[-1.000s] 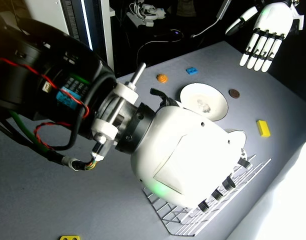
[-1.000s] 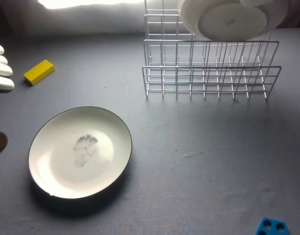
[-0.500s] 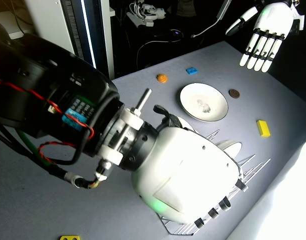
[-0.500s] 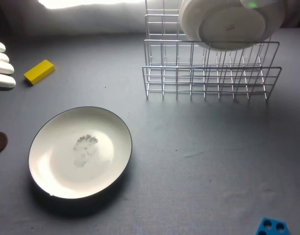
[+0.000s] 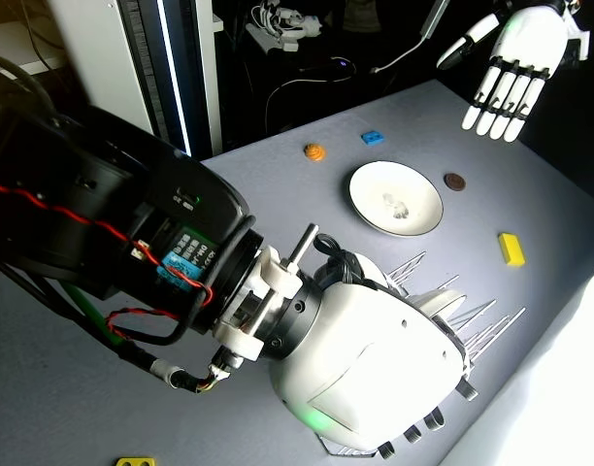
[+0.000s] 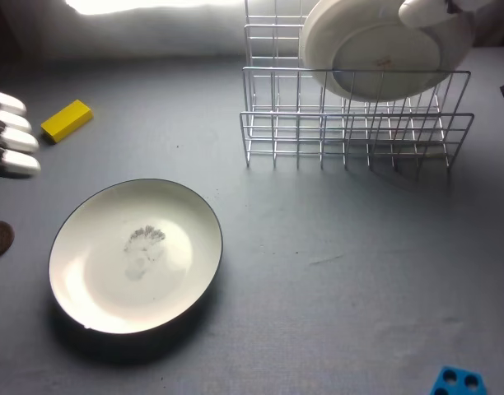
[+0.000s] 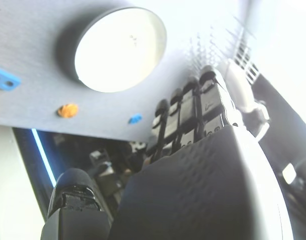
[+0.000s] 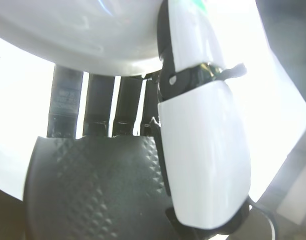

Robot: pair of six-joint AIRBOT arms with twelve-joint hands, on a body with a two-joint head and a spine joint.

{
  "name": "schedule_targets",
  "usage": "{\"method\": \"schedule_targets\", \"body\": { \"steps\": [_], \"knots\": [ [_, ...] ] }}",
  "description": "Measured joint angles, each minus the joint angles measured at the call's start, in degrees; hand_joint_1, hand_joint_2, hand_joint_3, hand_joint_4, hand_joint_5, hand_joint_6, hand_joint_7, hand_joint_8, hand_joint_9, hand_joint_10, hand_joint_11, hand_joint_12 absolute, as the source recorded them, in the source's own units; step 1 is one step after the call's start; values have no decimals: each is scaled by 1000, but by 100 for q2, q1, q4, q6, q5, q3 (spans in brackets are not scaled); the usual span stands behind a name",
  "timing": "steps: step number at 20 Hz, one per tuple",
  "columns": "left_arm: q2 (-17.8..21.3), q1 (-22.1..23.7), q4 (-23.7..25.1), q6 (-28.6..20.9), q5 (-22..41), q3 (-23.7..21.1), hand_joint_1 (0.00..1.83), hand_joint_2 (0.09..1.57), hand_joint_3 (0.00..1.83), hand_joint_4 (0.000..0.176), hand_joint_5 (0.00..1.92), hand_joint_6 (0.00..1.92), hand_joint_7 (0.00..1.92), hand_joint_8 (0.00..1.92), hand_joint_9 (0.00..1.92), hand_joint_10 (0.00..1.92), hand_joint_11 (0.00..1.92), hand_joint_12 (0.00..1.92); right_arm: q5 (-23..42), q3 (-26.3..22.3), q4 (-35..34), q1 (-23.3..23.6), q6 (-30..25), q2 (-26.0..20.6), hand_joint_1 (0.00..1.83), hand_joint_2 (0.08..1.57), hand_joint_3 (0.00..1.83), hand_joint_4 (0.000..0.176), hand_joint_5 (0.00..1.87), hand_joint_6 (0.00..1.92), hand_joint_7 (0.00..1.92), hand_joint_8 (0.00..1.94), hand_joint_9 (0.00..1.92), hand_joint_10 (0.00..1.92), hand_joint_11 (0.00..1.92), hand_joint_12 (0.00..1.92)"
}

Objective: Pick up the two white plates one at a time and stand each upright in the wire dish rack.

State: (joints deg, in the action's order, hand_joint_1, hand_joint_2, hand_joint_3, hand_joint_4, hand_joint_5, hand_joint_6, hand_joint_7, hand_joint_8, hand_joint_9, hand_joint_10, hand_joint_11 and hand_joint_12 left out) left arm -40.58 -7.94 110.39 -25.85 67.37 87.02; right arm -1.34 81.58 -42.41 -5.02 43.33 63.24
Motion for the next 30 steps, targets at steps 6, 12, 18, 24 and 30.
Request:
{"method": "schedule_targets", "body": {
  "steps": [6,12,18,24,30],
  "knots": [
    [-376,-1268,-1071,658,-439,-61,0,1037,4,0,0,0,0,0,0,0,0,0,-44,155,4,-55,-76,87,1388,1069,1,0,942,936,1068,819,1096,925,975,888],
    [-603,-1969,-1720,981,-728,-118,0,1009,0,0,1,0,0,0,0,0,0,0,0,234,15,-127,-109,160,1227,1101,5,5,938,1031,1079,850,1149,221,884,933],
    [-752,-2455,-2085,1528,-962,-282,0,1028,1,0,0,0,0,0,0,0,0,0,17,238,15,-238,-131,164,1157,1151,0,0,881,1112,898,559,1055,48,651,1076],
    [-850,-2745,-2369,1814,-1064,-291,0,1031,2,0,16,5,0,0,0,0,0,0,-15,205,-2,-236,-140,166,1198,1056,0,0,862,78,990,13,1015,5,577,1083],
    [-994,-2949,-2557,2000,-1130,-201,0,1047,8,0,2,0,0,0,0,0,0,0,-35,37,-22,-190,-109,109,1219,1068,0,0,861,26,959,7,988,10,521,1144]
  ]
}}
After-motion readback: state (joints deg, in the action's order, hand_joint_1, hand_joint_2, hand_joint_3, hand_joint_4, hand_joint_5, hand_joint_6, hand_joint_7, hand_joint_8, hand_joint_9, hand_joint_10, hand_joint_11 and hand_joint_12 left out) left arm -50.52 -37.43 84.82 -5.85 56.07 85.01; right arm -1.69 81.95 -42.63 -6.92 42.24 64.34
